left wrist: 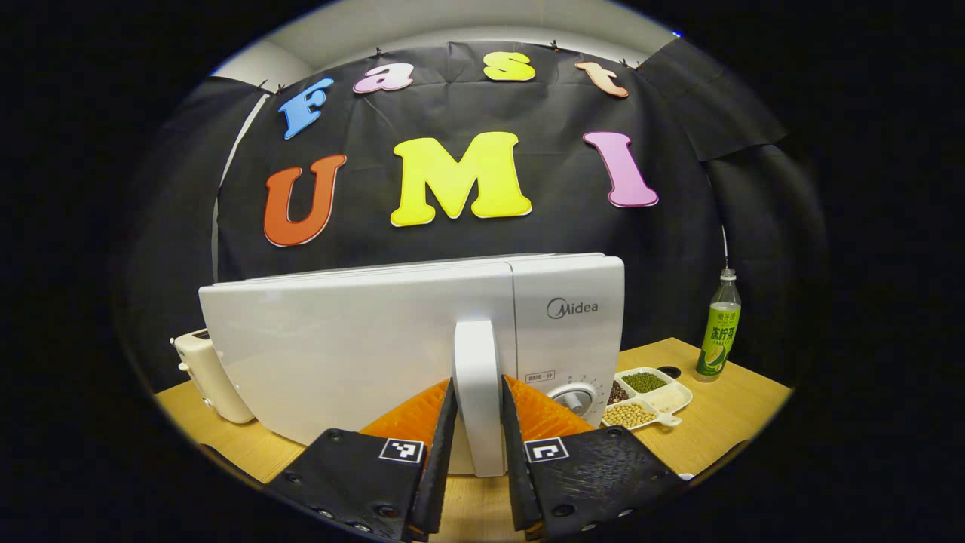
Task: Open the microwave oven with the left hand, put the food in, and close the microwave oven.
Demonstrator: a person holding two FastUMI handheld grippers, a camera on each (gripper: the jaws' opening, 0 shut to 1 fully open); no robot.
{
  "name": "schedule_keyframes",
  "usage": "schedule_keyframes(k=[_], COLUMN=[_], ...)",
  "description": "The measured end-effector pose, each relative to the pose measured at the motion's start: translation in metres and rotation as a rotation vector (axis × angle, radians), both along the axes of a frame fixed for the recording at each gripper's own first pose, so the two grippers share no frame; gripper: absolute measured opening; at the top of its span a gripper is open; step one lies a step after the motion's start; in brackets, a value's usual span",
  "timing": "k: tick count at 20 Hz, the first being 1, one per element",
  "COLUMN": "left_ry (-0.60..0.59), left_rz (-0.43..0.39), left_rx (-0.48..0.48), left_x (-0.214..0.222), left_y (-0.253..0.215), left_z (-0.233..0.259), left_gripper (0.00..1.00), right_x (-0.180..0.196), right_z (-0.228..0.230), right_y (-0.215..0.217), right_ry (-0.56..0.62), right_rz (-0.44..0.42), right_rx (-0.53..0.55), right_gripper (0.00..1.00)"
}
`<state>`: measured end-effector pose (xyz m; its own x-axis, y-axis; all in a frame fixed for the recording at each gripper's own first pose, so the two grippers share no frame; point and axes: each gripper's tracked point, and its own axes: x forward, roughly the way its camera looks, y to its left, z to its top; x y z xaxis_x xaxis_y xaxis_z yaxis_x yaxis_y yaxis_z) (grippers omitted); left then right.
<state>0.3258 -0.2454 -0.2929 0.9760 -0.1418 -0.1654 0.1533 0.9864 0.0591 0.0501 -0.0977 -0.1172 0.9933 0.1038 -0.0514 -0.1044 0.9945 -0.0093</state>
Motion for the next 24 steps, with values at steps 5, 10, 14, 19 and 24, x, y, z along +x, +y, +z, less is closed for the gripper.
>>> schedule_keyframes(k=[5,10,14,19,24], left_ry=[0.053,0.038,0.066,0.093,0.044], left_rz=[-0.027,0.001,0.007,-0.024,-0.083], left_rx=[-0.033,-0.038,-0.069,-0.087,-0.119], left_x=[-0.005,-0.005,-0.011,-0.024,-0.072], left_y=[0.0,0.001,0.001,0.001,0.019], left_z=[0.003,0.004,0.002,0.0,0.005], left_gripper=[0.22,0.22,0.22,0.06,0.05], right_x=[0.0,0.003,0.003,0.002,0.0], right_z=[-0.01,-0.021,-0.023,-0.024,-0.03], right_y=[-0.009,-0.006,-0.01,-0.007,-0.005], right_ry=[0.01,0.044,0.051,0.041,0.052], right_rz=[-0.006,0.001,-0.006,-0.002,0.001], right_rx=[0.027,0.047,0.044,0.044,0.053], right_gripper=[1.0,1.0,1.0,1.0,1.0])
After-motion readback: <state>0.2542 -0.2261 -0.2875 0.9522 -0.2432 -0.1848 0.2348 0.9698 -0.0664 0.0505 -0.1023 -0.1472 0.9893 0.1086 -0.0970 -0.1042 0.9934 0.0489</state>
